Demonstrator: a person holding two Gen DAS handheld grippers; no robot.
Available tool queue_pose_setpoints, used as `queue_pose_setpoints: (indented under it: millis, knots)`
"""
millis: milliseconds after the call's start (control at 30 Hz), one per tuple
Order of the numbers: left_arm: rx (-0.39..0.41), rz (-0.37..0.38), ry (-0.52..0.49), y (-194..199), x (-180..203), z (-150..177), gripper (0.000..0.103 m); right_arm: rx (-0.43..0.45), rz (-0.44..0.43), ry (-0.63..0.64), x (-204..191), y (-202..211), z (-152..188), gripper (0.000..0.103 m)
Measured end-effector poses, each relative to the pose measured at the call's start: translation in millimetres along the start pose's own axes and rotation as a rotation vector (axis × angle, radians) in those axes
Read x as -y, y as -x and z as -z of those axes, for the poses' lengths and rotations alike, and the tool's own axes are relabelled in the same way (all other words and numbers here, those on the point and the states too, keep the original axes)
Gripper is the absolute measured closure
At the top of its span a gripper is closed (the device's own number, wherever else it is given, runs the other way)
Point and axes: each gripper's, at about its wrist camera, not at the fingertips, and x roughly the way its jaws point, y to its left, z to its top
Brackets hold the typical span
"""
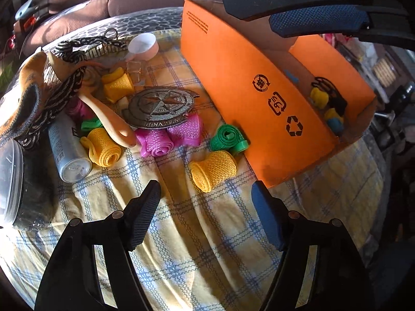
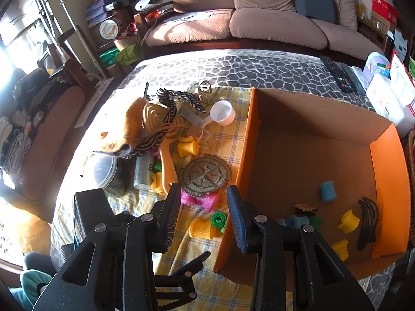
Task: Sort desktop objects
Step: 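Lower the left tool onto a yellow mesh roller and close it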
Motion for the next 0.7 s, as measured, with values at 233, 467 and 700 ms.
queue_pose_setpoints:
  millis: [233, 467, 700]
  knots:
    - [-0.006, -0.043, -0.035, -13.2, 10.7, -2.1, 0.061, 0.005, -0.005, -0.014, 8.2, -0.8, 2.5, 0.066]
    - [0.009, -0.045, -0.053, -18.0, 15.1, -5.5, 0.061, 0.005, -0.001, -0.029, 14.8, 0.4, 5.5, 0.066]
    - [0.028, -0.015, -0.012, -17.2, 10.9, -7.7, 0.066, 0.001, 0.002, -0.029, 17.5, 2.7, 7.8, 0.066]
